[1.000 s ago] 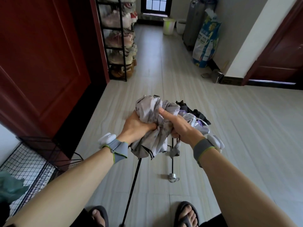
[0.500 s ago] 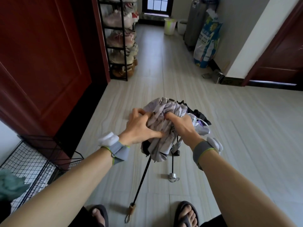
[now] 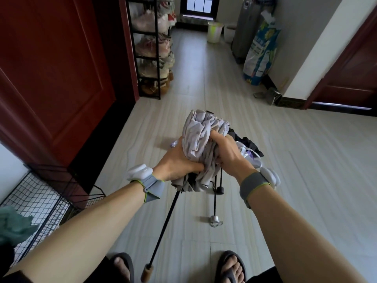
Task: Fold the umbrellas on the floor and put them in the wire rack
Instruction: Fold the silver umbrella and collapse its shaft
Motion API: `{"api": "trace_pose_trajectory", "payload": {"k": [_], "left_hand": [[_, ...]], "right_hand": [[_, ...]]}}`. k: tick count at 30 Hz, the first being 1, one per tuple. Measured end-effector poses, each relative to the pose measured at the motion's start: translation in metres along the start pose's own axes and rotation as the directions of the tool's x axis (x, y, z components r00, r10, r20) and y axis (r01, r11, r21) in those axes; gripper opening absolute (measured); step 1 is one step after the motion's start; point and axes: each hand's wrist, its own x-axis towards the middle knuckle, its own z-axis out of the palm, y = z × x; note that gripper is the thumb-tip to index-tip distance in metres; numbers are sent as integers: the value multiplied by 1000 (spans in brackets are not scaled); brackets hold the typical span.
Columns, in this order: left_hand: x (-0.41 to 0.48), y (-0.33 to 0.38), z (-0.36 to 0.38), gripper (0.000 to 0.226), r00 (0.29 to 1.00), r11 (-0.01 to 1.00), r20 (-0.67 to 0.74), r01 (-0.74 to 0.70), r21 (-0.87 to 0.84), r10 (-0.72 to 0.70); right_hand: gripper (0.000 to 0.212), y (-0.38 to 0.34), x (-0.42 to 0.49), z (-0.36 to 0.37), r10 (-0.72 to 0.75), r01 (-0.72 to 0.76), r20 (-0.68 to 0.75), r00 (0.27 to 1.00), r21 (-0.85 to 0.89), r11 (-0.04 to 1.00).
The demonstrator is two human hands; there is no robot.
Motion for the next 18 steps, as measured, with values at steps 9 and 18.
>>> {"api": "trace_pose_trajectory", "payload": {"k": [9, 18], "left_hand": [[4, 0, -12, 16, 987, 969, -67, 126, -214, -143], [4, -10, -28, 13, 951, 792, 67, 289, -537, -301]], "right_hand": [[49, 3, -2, -5, -62, 12, -103, 993, -428, 904], [19, -3, 2, -20, 19, -76, -166, 986, -343, 936]]}}
